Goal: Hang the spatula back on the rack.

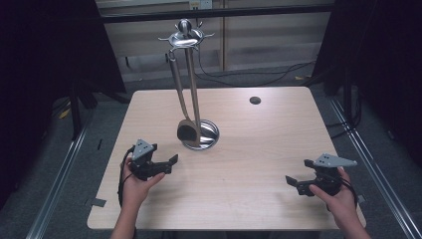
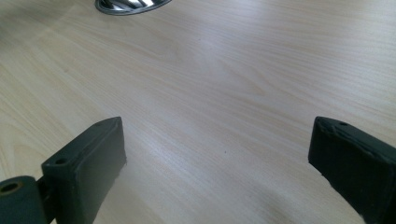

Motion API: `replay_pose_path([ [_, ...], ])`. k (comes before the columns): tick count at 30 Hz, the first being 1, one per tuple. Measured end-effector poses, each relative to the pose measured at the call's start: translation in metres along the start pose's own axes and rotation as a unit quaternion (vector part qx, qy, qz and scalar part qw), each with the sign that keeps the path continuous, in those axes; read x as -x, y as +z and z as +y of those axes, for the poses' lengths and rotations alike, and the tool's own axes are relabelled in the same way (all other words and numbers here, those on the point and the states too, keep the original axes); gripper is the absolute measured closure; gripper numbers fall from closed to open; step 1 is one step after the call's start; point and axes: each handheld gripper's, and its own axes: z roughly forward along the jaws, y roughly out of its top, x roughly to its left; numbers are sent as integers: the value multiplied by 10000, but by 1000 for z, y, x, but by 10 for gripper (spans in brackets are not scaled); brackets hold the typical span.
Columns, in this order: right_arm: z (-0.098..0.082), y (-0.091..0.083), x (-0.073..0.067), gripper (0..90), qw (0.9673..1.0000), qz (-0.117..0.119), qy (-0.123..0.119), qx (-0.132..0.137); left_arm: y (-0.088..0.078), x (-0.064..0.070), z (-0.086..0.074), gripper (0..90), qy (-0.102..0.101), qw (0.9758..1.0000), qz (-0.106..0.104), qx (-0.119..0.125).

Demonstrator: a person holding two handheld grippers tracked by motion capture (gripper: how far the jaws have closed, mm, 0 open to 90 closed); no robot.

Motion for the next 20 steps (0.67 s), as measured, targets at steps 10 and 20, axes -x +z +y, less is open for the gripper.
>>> replay_pose_path([
  [10, -1, 5, 1, 36, 10000, 35, -33, -52, 3, -2, -8, 81, -59, 9994, -9, -342],
  [20, -2, 6, 1, 36, 9999, 18, -22, -111, 5, -1, -10, 81, -134, 9989, 30, -458],
])
